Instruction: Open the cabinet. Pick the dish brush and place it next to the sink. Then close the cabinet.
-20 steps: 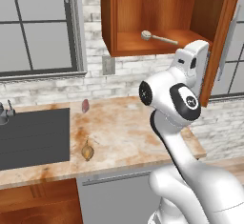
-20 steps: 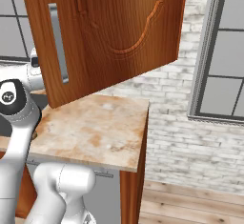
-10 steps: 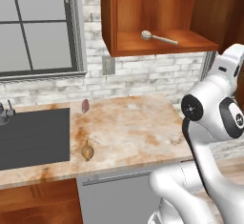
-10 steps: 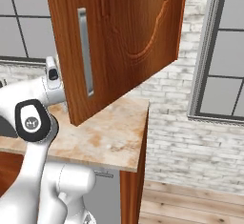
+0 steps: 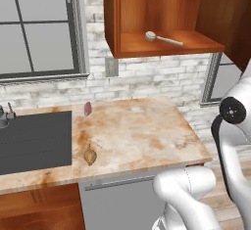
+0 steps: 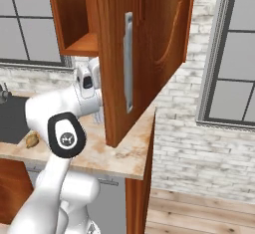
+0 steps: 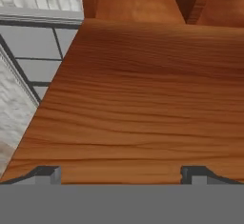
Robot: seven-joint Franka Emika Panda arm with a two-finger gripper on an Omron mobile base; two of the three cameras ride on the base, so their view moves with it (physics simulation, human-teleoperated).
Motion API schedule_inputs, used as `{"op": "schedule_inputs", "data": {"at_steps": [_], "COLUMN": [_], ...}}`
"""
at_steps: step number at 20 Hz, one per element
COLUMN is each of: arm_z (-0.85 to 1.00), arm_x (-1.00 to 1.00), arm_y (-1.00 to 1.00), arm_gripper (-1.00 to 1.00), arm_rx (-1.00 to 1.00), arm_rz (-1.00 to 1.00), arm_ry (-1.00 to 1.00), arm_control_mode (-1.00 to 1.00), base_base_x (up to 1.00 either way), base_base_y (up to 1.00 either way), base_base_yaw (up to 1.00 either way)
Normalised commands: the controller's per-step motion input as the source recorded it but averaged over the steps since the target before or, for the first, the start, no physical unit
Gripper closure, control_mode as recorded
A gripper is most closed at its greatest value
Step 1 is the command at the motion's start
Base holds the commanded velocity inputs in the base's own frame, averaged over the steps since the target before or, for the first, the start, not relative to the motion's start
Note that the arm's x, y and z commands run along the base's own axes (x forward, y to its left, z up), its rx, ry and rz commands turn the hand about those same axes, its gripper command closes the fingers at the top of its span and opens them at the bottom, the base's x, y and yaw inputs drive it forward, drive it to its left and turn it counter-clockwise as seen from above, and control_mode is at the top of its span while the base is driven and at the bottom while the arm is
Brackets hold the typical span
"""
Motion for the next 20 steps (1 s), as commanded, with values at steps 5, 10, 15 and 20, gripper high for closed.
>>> {"op": "schedule_inputs", "data": {"at_steps": [5,10,15,20], "arm_z": [0.03,0.00,0.00,0.00], "arm_x": [0.00,0.10,0.22,0.13], "arm_y": [-0.37,-0.02,0.33,0.74], "arm_gripper": [-1.00,-1.00,-1.00,-1.00], "arm_rx": [0.00,0.05,0.13,0.19], "arm_rz": [0.00,0.00,0.00,0.00], "arm_ry": [0.11,0.11,-0.02,-0.13], "arm_control_mode": [-1.00,-1.00,-1.00,-1.00], "base_base_x": [0.00,0.00,0.00,0.00], "base_base_y": [0.00,0.00,0.00,0.00], "base_base_yaw": [0.00,0.00,0.00,0.00]}}
